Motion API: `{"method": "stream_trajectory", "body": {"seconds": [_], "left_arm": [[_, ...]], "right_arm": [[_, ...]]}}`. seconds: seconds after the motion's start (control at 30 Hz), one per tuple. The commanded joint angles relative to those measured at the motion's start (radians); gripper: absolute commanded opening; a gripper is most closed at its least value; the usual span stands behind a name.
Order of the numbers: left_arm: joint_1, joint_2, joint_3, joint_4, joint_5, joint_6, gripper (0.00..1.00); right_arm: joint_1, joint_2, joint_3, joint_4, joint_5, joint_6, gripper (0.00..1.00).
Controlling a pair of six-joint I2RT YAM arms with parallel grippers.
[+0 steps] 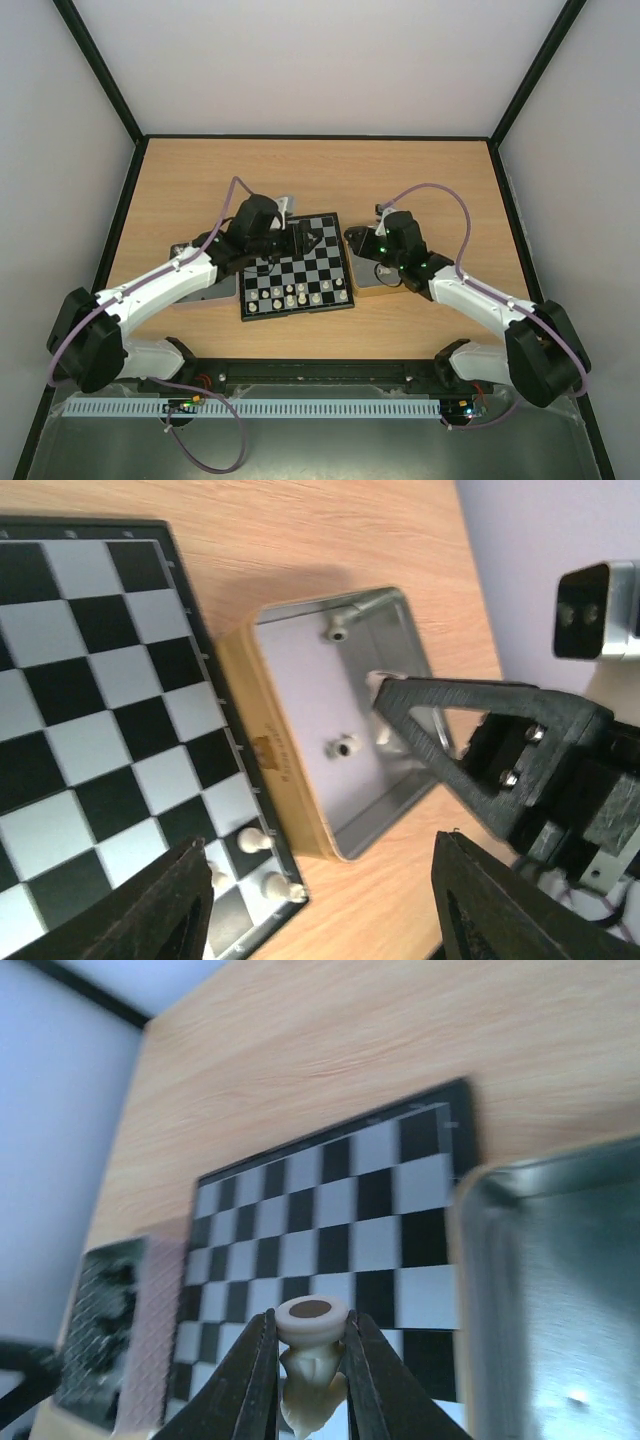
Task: Set up the chess pieces on the board
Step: Place the chess piece on the chessboard.
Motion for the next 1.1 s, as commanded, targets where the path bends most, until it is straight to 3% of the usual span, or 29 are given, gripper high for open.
{"method": "stream_trajectory", "body": {"seconds": [0.0, 0.37, 0.63, 1.07], "left_arm": [[0.021, -0.010, 0.055, 0.061, 0.122, -0.116, 0.65], [0.095, -0.015, 0.033, 0.095, 0.346, -0.213, 0.68], [0.106, 0.016, 0.033, 0.105, 0.389, -0.249, 0.46], [0.107, 0.068, -0.005, 0.165, 0.556, -0.272, 0.33]], "right_arm": [[0.038, -0.045, 0.008, 0.103, -0.181, -0.180, 0.15], [0.120, -0.055, 0.099, 0.099, -0.269, -0.513, 0.16], [0.135, -0.027, 0.148, 0.014, -0.292, -0.704, 0.17], [0.141, 0.026, 0.215, -0.052, -0.271, -0.781, 0.17]]}}
